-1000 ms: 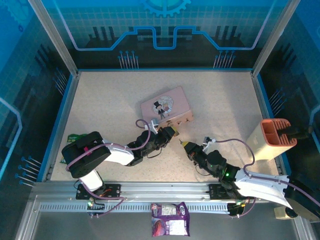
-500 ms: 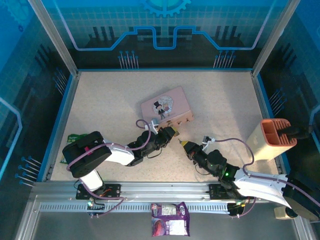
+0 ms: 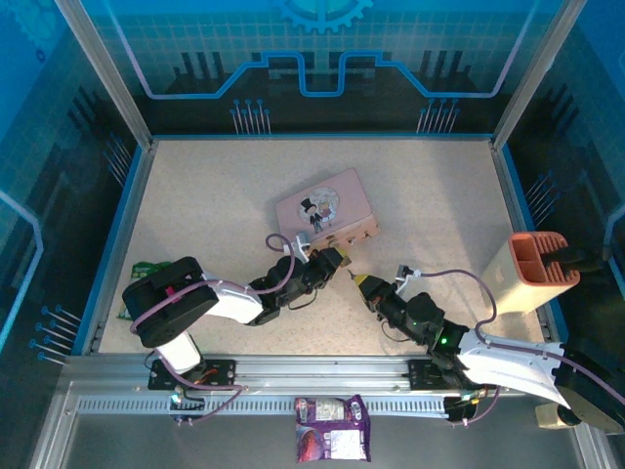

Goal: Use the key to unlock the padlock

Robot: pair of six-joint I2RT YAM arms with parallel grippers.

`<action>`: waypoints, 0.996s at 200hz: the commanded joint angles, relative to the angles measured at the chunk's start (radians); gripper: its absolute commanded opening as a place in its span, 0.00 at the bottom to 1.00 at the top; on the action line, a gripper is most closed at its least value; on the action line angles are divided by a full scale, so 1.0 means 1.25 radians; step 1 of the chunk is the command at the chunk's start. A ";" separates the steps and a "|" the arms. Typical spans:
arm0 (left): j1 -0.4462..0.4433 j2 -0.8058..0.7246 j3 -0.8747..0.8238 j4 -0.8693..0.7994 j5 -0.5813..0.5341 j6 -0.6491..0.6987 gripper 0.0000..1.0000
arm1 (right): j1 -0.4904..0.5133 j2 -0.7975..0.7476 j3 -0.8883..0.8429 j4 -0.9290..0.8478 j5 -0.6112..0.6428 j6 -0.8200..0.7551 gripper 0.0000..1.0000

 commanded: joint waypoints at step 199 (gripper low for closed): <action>-0.029 -0.044 0.003 0.176 0.009 -0.033 0.00 | 0.002 -0.017 0.018 0.024 0.049 -0.010 0.00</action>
